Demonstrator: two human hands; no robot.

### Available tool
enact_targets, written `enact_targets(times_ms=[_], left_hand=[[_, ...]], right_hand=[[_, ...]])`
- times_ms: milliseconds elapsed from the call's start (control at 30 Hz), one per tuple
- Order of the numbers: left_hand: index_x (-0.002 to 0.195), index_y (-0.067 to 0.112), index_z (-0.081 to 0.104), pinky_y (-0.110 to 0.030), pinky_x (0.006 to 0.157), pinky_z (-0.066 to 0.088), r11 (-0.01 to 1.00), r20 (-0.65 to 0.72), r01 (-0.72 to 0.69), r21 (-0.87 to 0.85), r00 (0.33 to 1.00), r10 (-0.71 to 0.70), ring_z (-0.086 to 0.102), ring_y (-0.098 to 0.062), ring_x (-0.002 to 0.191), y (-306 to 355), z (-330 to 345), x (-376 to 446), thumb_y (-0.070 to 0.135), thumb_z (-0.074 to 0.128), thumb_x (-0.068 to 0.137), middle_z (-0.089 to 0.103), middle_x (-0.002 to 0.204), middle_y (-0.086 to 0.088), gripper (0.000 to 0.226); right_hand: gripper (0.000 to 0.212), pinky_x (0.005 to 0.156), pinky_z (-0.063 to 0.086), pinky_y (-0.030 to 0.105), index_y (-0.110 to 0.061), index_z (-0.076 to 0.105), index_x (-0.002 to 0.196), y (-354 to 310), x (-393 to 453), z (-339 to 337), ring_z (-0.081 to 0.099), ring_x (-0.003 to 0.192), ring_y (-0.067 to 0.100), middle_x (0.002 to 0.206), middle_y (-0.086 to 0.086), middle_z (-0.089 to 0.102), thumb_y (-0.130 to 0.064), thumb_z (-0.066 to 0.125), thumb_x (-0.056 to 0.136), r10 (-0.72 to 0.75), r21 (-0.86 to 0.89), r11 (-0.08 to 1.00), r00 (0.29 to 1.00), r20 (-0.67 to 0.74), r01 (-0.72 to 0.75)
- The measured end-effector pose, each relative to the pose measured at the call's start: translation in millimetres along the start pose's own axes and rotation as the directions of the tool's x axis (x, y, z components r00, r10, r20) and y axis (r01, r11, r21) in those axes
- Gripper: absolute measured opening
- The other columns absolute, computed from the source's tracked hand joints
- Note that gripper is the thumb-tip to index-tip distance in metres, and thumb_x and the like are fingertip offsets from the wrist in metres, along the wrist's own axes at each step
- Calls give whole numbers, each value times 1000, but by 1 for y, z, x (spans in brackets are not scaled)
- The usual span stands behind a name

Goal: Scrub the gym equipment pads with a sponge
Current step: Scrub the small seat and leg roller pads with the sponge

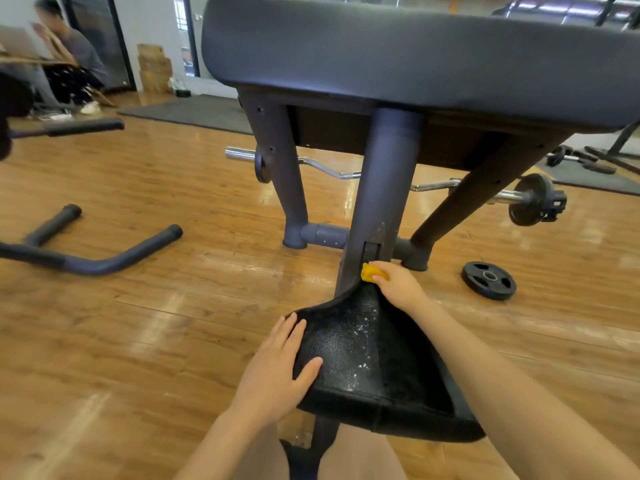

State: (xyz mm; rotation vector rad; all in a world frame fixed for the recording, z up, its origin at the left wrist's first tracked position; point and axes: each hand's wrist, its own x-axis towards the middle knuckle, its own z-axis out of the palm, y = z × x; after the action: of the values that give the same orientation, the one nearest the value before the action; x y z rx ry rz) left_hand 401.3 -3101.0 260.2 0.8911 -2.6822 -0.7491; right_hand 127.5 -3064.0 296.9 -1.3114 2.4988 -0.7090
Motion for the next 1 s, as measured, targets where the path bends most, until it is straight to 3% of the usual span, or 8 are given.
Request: enact_targets(times_ms=[100, 300, 433, 567, 700, 800, 900, 1000], left_hand=[[152, 26, 9, -15, 110, -5, 1000, -56, -10, 21, 998, 11, -14, 7, 133, -2, 4, 1, 75, 2, 67, 0, 157, 16, 99], [152, 26, 12, -16, 111, -2, 1000, -98, 3, 2, 995, -3, -13, 6, 135, -3, 10, 3, 72, 3, 68, 1, 159, 13, 96], [152, 26, 10, -14, 108, -3, 999, -91, 15, 32, 996, -12, -14, 7, 133, -2, 11, 3, 71, 0, 67, 0, 159, 12, 97], [152, 25, 11, -14, 109, -3, 1000, -94, 15, 9, 995, -15, -14, 7, 134, -2, 11, 2, 71, 2, 67, 1, 159, 12, 97], [152, 24, 15, -14, 109, -3, 1000, -107, 10, 6, 994, -10, -11, 7, 134, -3, 12, 3, 71, 4, 68, 4, 159, 12, 97], [151, 24, 17, -14, 109, -2, 1000, -109, 11, -12, 994, -12, -10, 8, 134, -2, 11, 3, 71, 6, 69, 6, 158, 12, 96], [152, 25, 16, -12, 108, -3, 1000, -105, 15, -12, 994, -16, -11, 9, 134, -3, 11, 2, 71, 5, 69, 5, 158, 13, 96], [152, 26, 16, -13, 108, -2, 1000, -104, 17, -7, 994, -18, -11, 8, 134, -3, 12, 3, 71, 5, 69, 5, 159, 12, 95]], right_hand=[[38, 106, 27, 25, -13, 51, 132, 0, -23, 0, 41, 131, 20, 138, 5, 49, -14, 52, 94, -67, -23, 998, 998, -20, 67], [41, 114, 25, 28, -25, 50, 132, 1, -115, 9, 34, 134, 7, 140, -9, 45, -18, 54, 92, -318, -78, 944, 946, 57, 322], [43, 112, 20, 16, -40, 42, 132, -3, -162, 1, 28, 133, -5, 140, -22, 38, -25, 50, 93, -388, -49, 914, 903, 185, 403], [40, 98, 24, 0, -28, 54, 127, -11, -144, -25, 42, 121, -7, 131, -16, 50, -12, 55, 91, -349, 121, 937, 904, 249, 328], [37, 101, 31, 18, -15, 54, 128, -14, -65, -27, 48, 122, 15, 131, 0, 55, -10, 53, 91, -245, 27, 970, 964, 101, 244], [38, 104, 32, 29, -14, 49, 133, -17, -22, -13, 45, 126, 22, 136, 5, 51, -13, 49, 95, -119, -54, 991, 989, 87, 123], [39, 107, 27, 28, -14, 46, 135, -21, -23, -1, 37, 133, 21, 142, 5, 45, -13, 46, 96, -95, -137, 985, 994, 52, 101], [40, 107, 19, 20, -18, 49, 133, -27, -57, 7, 33, 136, 15, 142, 2, 45, -11, 50, 94, -217, -119, 967, 973, 76, 225]])
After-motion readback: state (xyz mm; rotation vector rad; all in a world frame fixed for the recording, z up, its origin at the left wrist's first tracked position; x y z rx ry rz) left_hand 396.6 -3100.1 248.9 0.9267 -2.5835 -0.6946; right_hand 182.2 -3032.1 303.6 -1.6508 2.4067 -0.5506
